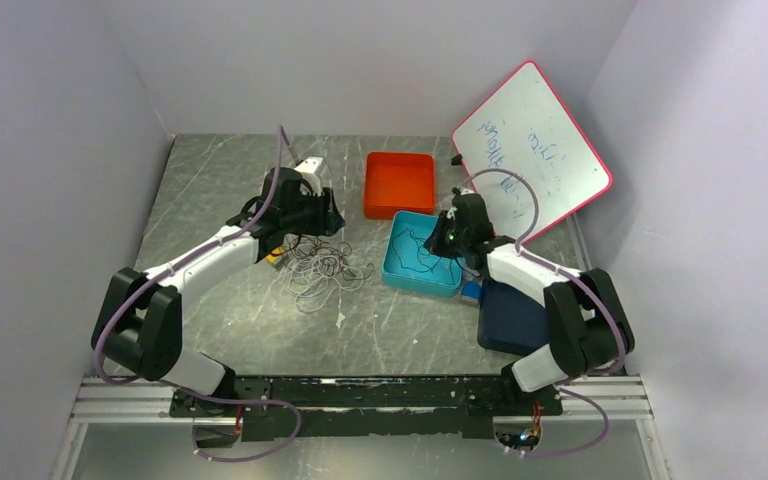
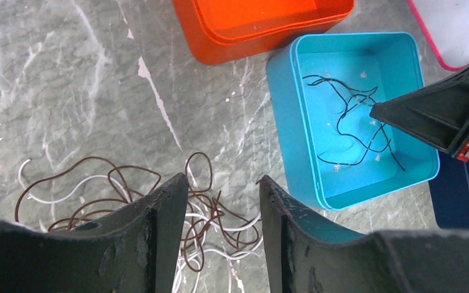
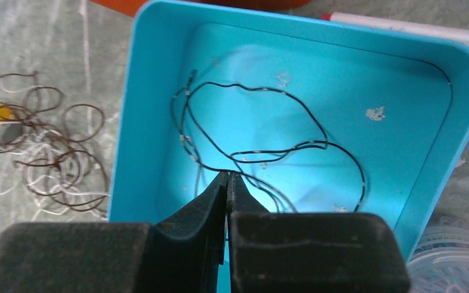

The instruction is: Untangle the cables

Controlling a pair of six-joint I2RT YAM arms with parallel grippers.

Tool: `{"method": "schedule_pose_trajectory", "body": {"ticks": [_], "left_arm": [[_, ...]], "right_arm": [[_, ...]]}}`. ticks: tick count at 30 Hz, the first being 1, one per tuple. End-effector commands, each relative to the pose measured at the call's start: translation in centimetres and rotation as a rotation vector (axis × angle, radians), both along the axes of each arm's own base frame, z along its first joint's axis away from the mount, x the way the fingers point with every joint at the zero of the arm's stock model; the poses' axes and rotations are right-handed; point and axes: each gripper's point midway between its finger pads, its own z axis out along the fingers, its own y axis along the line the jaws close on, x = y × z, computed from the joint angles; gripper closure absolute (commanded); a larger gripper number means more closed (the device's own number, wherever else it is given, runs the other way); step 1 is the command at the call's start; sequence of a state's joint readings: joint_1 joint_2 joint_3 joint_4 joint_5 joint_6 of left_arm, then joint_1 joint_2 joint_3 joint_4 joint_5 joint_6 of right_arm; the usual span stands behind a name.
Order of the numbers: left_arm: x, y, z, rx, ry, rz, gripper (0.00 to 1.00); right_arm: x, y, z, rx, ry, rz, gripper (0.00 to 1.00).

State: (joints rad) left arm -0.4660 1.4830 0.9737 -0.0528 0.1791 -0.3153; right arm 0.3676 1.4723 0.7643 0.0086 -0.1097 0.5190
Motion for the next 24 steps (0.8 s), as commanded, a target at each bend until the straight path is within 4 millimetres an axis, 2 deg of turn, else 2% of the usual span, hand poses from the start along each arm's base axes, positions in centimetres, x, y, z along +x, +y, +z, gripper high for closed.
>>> {"method": "schedule_pose_trajectory", "body": {"ticks": [1,4,7,12,18,24], "left_arm": [[-0.1,1.6,0.5,0.014,-0.008,0.057,0.48],[-0.1,2.1,0.3,0.023,-0.003,0.073,0.48],[0.0,2.7,0.2,0.037,0.001,0.092,0.48],[0.1,3.6,0.1,0.046,0.009,0.122,0.46],[-0.1,4.6,-0.4,0.081,0.028,0.152,0.45],[-1.0,6.3,-1.3,0.136,0.065,0.218,0.44]], "right_arm": [[0.7,-0.9,-1.4,-0.055,0.011,-0.009,0.94],[1.0,-1.4,-1.9,-0.093,0.012,-0.015,0.95],[1.3,-1.0,-1.2,-0.089,-0.013,0.018,0.94],[1.8,0.7,2.7,-0.026,-0.137,0.113,0.88],[0.6,2.6,7.5,0.069,-0.289,0.248,0.75],[-1.2,3.7,9.9,0.138,-0.371,0.335,0.71]]}}
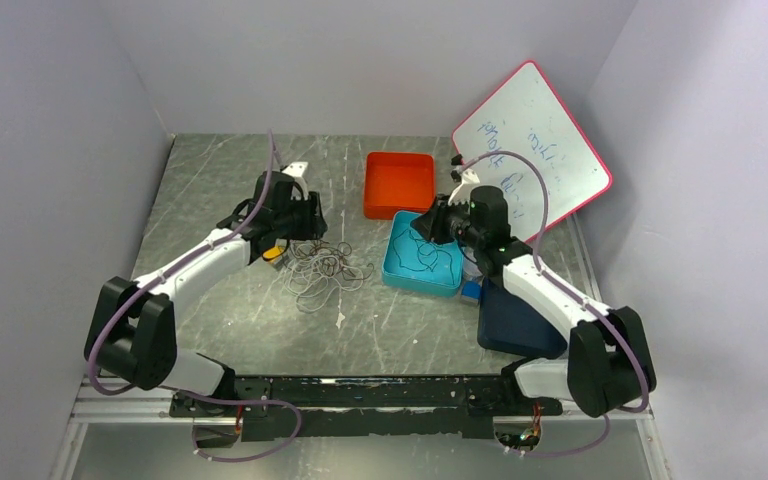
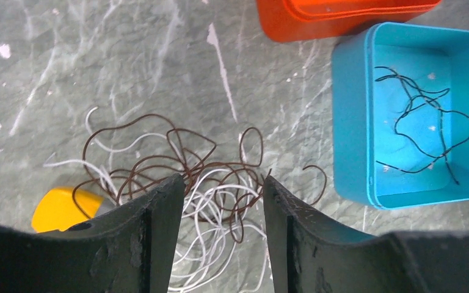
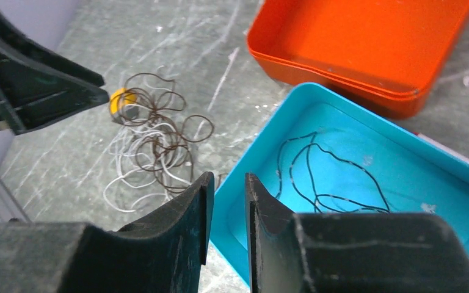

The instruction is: Untangle the cables

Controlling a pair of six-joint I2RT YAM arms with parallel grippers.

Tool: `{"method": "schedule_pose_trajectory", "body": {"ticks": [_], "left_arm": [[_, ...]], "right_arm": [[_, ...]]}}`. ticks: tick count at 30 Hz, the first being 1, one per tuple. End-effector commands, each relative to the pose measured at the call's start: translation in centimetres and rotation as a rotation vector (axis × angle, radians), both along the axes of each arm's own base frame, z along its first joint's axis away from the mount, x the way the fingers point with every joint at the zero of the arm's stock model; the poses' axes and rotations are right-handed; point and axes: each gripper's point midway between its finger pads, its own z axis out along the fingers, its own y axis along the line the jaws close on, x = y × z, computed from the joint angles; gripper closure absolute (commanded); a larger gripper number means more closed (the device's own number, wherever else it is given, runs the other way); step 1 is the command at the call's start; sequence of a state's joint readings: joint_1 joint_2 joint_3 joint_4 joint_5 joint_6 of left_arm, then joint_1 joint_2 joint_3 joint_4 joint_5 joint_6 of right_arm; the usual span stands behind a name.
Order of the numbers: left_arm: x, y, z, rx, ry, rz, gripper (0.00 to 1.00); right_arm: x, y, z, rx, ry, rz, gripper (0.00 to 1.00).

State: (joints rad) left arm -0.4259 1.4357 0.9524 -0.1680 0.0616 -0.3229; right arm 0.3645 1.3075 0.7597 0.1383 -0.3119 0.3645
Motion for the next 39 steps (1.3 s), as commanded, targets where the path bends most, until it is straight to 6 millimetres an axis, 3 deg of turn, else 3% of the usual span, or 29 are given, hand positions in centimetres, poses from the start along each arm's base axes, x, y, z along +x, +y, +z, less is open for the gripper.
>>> {"method": "schedule_pose_trajectory", "body": {"ticks": [1,7,14,23,39], "left_arm": [[-0.8,2.6,-0.1,0.055,0.010,0.098,0.44],[-1.9,5.5,-1.7,0.127,0.070,0.238,0.41],[-0.8,3.8,-1.5,0.075,0.037,0.169,0.42],[1.0,4.2,-3.1,0.202,0.058,0.127,0.47],[0.7,4.3,-6.6,0.239,0.148,0.121,0.50]], "right_arm": [[-1.2,0.9,1.4,0.041,-0.068,0.098,0.71],[-1.4,1.3,1.1,0.041,-0.064,0.126,0.70],[-1.4,1.5,0.6,0.042,-0.053,0.137,0.70],[-1.8,1.3,0.0,0.037,-0.041,0.130,0.70],[-1.8,1.5,-0.3,0.041,-0.030,0.140,0.70]]}}
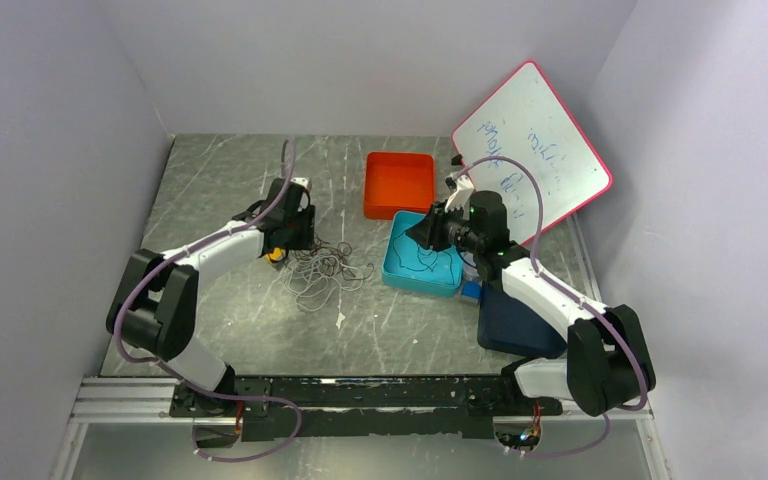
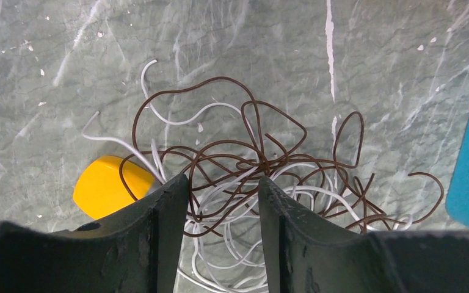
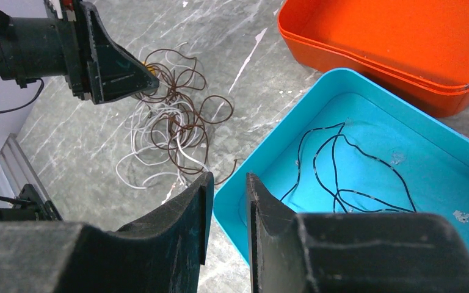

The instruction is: Untangle the cables

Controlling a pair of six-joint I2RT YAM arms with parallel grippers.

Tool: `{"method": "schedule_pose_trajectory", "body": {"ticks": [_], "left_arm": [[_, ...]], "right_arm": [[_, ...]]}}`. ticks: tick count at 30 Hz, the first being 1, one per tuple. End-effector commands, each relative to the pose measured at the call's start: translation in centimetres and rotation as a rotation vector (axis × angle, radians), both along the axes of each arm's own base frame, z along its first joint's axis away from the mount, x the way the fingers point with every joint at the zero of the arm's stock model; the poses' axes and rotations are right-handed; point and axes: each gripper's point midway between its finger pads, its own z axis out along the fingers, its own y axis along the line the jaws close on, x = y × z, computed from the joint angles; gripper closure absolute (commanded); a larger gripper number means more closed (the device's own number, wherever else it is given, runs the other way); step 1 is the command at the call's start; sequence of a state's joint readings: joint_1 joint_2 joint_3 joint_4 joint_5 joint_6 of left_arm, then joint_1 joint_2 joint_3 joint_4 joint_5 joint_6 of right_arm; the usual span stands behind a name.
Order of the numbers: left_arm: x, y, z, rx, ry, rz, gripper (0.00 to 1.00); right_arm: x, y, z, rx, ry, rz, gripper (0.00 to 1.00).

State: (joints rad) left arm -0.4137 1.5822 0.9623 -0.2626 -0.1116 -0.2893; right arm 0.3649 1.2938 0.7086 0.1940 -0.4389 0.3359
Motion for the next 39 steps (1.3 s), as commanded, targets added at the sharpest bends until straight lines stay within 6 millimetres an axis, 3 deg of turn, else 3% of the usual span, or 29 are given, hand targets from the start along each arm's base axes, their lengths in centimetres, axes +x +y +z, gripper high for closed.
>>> {"method": "schedule_pose_trajectory", "body": {"ticks": [1,6,15,20,29,34,39], "left_arm": [[0.8,0.2,-0.1,0.016,0.002,0.007,0.50],[0.6,0.3,-0.5,0.017,0.010,0.005,0.55],[1.0,0.2,0.6,0.010,-0.016,0.007,0.78],[1.5,0.3,3.7,0.002,-0.073,0.013,0.90],[1.1,-0.4,11.0,-0.092,-0.256,-0.047,0.93],[0.6,-0.1,11.9,-0.093,-0.276,-0.050,0.93],[0.2,-0.7,12.5,-0.126,-0.285,-0.083,0.93]], "right_arm": [[0.1,0.2,0.0,0.009,-0.012,0.014,0.70],[0.1,0.2,0.0,0.011,-0.008,0.012,0.70],[0.2,0.4,0.2,0.021,-0.014,0.014,0.70],[0.3,0.2,0.8,0.026,-0.035,0.000,0.70],[0.5,0.1,2.9,0.068,-0.097,-0.028,0.68],[0.5,1.0,4.0,0.079,-0.130,0.012,0.64],[0.3,3.3,4.7,0.077,-0.146,0.059,0.57]]}}
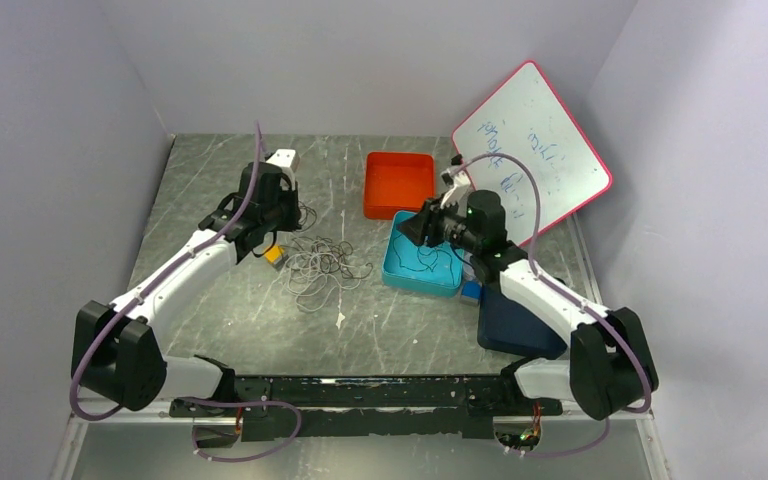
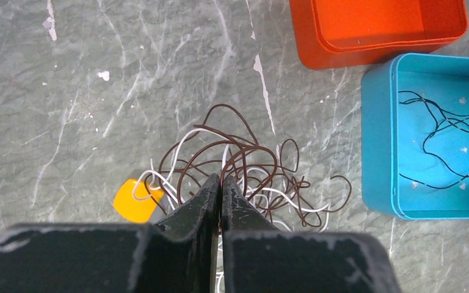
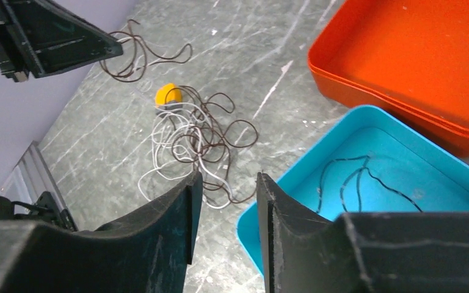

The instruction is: Untangle the cables

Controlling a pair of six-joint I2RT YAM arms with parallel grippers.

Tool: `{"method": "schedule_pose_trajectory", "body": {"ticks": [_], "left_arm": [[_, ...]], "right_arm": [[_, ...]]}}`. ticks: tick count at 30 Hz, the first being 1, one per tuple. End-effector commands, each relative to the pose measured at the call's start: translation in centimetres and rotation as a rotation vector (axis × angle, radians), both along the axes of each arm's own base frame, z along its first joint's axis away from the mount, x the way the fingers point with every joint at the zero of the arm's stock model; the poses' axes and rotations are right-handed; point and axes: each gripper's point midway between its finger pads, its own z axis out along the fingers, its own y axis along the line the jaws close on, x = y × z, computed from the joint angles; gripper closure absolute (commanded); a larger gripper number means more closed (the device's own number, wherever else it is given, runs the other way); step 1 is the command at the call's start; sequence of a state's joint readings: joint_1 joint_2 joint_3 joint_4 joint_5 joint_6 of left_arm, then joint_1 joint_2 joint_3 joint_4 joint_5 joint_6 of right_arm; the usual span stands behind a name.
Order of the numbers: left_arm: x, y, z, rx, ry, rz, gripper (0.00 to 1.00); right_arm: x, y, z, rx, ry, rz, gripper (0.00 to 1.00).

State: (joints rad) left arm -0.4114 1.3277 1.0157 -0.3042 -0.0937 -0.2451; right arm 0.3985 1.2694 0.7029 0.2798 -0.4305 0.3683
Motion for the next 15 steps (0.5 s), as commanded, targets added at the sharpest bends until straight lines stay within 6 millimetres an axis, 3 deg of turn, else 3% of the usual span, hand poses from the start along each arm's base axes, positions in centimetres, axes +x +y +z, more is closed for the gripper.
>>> {"method": "schedule_pose_trajectory", "body": {"ticks": [1,9,14,15], "left_arm": [[-0.2,-0.6,1.9,-0.044,-0.047,-0.053,0.93],[-1.2,-0.6,2.6,-0.088,-0.081,-0.067,0.93],[-2.0,-0.8,2.2,-0.119,-0.074,-0.076,0.93],[-2.1,-0.8,2.2,-0.124,-0.074,-0.075,0.93]], "right_arm": [[0.3,2.6,2.6,0.024,-0.076,0.052,0.56],[-0.9,10.6,3.6,0.066,-0.081,0.173,0.44],[-0.4,14.2,2.7,0.094,-0.025,0.197,0.37],[-0.1,14.9,3.4,0.115,-0.027,0.201,0.35]]}}
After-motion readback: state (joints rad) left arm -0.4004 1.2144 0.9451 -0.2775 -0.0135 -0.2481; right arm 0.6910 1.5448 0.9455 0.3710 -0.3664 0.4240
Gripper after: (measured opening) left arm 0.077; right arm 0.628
